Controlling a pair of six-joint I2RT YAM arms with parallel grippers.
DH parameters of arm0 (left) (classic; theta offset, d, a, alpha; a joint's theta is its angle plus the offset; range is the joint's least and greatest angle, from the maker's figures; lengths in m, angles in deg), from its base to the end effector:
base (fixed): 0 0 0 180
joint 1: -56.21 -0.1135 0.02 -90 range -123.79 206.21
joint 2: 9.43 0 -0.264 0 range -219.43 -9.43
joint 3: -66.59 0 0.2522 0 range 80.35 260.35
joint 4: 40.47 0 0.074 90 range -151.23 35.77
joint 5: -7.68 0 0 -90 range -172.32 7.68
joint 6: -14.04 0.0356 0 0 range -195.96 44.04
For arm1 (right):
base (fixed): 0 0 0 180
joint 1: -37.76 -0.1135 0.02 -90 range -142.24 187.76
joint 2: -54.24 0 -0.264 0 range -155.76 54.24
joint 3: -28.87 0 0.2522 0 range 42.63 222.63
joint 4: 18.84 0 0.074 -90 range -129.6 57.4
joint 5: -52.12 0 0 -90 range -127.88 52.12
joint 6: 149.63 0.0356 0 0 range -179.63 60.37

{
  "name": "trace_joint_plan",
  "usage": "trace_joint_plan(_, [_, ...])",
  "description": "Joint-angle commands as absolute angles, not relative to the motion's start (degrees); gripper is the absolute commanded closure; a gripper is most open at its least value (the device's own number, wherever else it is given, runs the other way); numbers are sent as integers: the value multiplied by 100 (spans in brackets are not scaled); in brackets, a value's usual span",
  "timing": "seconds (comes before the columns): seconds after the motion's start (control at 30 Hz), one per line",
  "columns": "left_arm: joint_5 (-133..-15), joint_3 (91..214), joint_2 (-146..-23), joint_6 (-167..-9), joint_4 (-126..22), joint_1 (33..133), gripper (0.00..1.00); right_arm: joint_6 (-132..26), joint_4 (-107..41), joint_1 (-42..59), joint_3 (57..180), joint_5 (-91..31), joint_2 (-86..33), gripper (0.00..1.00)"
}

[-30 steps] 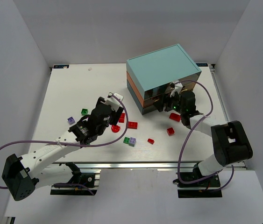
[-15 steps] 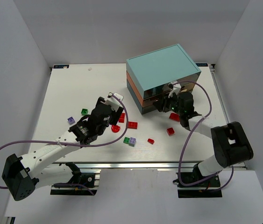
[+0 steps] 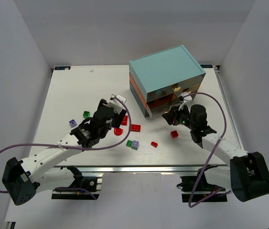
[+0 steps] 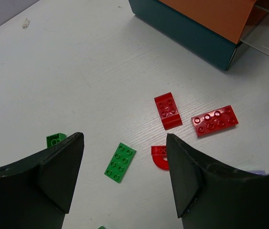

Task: Sort the legos into containers by color

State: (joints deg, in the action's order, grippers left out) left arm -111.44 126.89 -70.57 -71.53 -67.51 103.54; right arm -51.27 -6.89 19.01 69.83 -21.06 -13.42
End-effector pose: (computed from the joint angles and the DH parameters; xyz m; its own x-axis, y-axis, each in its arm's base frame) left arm 0.1738 -0.1630 0.2919 -0.2889 0.4130 -0.8637 0.3742 0.8791 0.2952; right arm 0.2329 0.0899 0.2169 -0.3218 0.0377 -0.9461 -0.5315 0.8197 0.2135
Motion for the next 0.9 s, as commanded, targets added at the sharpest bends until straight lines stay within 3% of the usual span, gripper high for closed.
trace_joint_plan(0.0, [-11097,12685,-6998,-7218,-6663,10340,20,-5260,-745,1921,6892,-2092,-1028,90])
trace_joint_plan(0.2, [-11053,12685,-7025,-7288,-6680,10340,18,-5357,-904,1921,6839,-2057,-895,75])
trace_joint_plan(0.3, [-11036,12667,-7016,-7315,-6671,10340,17,-5427,-1018,1930,6856,-1952,-886,47])
trace_joint_plan(0.33, [-10966,12667,-7033,-7332,-6689,10340,16,-5479,-1219,1939,6891,-1899,-878,31])
trace_joint_plan(0.43, [-10686,12684,-7086,-7394,-6689,10340,14,-5585,-1694,1939,6988,-1618,-720,19])
trace_joint_plan(0.57, [-10272,12781,-7262,-7534,-6768,10340,14,-5822,-2248,1948,6961,-1293,-237,18])
trace_joint_plan(0.67, [-10061,12877,-7525,-7745,-6856,10340,20,-5928,-2897,1930,7058,-1152,53,22])
trace_joint_plan(0.8, [-9929,13088,-8069,-8123,-7040,10340,48,-6647,-3654,1939,7268,-722,177,36])
trace_joint_plan(0.83, [-9919,13271,-8166,-8341,-7127,10340,61,-6936,-3795,1956,7330,-416,186,39])
trace_joint_plan(0.87, [-9780,13386,-8280,-8482,-7346,10340,67,-7087,-4022,1939,7392,-231,194,43])
